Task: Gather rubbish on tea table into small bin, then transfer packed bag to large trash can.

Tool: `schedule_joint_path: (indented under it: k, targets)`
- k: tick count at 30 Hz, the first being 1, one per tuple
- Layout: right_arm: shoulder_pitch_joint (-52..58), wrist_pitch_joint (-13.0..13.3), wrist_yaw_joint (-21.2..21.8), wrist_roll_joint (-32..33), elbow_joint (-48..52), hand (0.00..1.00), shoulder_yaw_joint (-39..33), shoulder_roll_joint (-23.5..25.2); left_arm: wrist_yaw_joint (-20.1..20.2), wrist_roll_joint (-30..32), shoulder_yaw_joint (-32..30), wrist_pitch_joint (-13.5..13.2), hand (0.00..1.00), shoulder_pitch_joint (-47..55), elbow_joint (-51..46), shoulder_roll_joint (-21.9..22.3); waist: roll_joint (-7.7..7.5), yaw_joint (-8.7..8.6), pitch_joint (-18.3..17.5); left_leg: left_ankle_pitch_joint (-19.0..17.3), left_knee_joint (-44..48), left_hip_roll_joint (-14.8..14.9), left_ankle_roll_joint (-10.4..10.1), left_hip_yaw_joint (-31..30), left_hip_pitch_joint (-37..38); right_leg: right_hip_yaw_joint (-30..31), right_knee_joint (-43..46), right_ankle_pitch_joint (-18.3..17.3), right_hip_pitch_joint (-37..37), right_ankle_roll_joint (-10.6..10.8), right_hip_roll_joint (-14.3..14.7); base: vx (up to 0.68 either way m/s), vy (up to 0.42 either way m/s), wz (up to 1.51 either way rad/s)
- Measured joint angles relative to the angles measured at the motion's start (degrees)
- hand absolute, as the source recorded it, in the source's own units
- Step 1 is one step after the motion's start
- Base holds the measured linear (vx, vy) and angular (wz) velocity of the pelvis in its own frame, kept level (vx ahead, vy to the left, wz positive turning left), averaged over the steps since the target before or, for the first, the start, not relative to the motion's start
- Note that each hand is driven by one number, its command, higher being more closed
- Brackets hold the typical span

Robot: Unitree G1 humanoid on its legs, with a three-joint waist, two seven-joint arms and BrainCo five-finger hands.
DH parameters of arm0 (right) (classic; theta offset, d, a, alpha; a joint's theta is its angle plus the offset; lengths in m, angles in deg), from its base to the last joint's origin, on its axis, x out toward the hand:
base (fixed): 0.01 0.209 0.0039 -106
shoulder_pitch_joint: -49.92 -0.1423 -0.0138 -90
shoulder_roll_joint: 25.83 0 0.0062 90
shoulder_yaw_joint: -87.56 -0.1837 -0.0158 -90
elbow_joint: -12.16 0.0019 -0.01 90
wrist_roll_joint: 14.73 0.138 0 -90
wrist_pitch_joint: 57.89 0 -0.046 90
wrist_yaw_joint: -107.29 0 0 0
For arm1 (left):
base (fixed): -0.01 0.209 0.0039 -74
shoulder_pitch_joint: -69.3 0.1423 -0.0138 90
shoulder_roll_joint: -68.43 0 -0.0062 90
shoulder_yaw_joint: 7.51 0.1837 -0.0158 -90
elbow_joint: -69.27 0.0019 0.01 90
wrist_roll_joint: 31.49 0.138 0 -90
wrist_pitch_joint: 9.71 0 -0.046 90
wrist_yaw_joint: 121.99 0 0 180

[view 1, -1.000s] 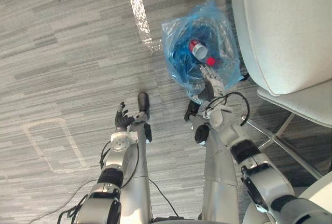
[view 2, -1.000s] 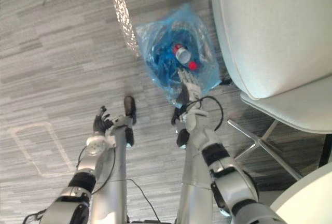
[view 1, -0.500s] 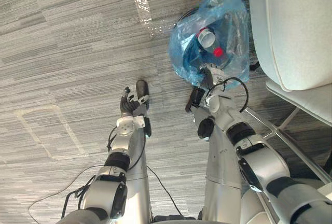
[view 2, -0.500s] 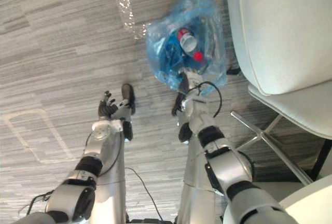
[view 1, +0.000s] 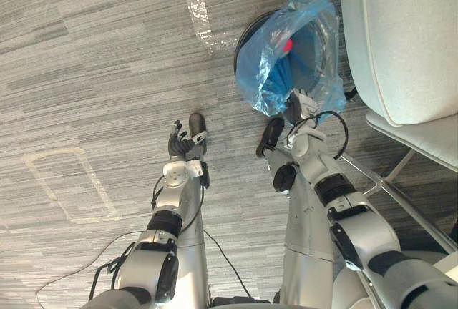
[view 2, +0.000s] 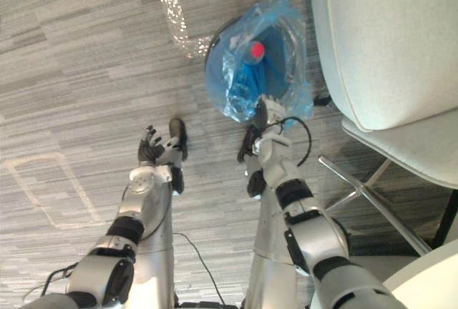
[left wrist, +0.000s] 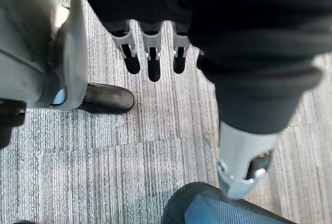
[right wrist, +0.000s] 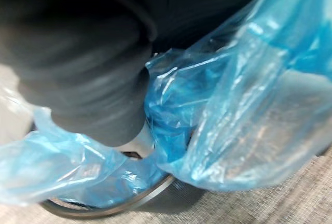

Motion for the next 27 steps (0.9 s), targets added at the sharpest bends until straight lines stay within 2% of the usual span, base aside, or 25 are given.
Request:
schedule_joint_path:
  k: [7,14,16,21,24,27]
  targets:
    - [10.0,0.2,0.1,1.8,9.6,1.00,0.8,2.0,1.2,1.3,0.8,1.2,0.00,5.5,-1.3,1.7,-0.12,-0.06,-0.9,-0.6,-0.8,0.5,0.9,0.4,7.1,-0.5,-1.9,0.0,7.7,-0.1,0.3,-0.02,-0.024,-0.03]
    - [21.1,0.4,1.7,2.8,17.7,1.00,3.4,5.2,2.2,3.5,3.0,2.9,0.00,12.8,-1.6,1.7,-0.59,-0.52,-2.2,0.0,-6.7,1.0,1.3,2.9,19.8,-1.0,-7.9,0.8,20.4,-0.2,0.3,0.03,0.000,0.05]
    - [24.1,0.7,2.3,3.6,19.8,1.00,4.3,6.0,2.3,4.0,3.4,3.2,0.00,14.8,-1.5,1.6,-0.89,-0.84,-3.5,0.2,-8.9,0.9,1.0,3.4,23.8,-1.1,-10.3,1.6,24.3,-0.2,0.6,0.08,0.016,-0.02]
    - [29.8,1.2,4.0,3.8,21.7,1.00,5.2,7.6,2.6,6.6,5.7,3.4,0.00,18.1,0.6,1.2,-2.71,-1.08,-6.6,0.9,-15.5,0.1,0.8,4.9,35.5,-0.7,-16.5,2.1,35.2,0.4,1.2,0.11,0.005,-0.01]
    - [34.3,2.8,4.3,3.8,25.5,1.00,5.8,7.3,3.5,7.9,7.8,3.5,0.00,19.8,3.6,0.4,-3.47,-1.56,-9.7,2.2,-21.8,-1.1,0.7,5.8,42.6,0.0,-21.3,3.0,41.0,1.4,1.4,0.14,-0.006,-0.04]
    - [35.1,3.2,5.1,3.8,26.4,1.00,5.9,6.9,3.5,8.8,10.2,3.6,0.00,20.7,5.9,-1.1,-3.53,-2.04,-11.4,3.6,-27.4,-1.3,0.7,6.7,48.4,0.5,-27.1,5.1,46.4,1.9,2.5,0.16,-0.002,-0.16]
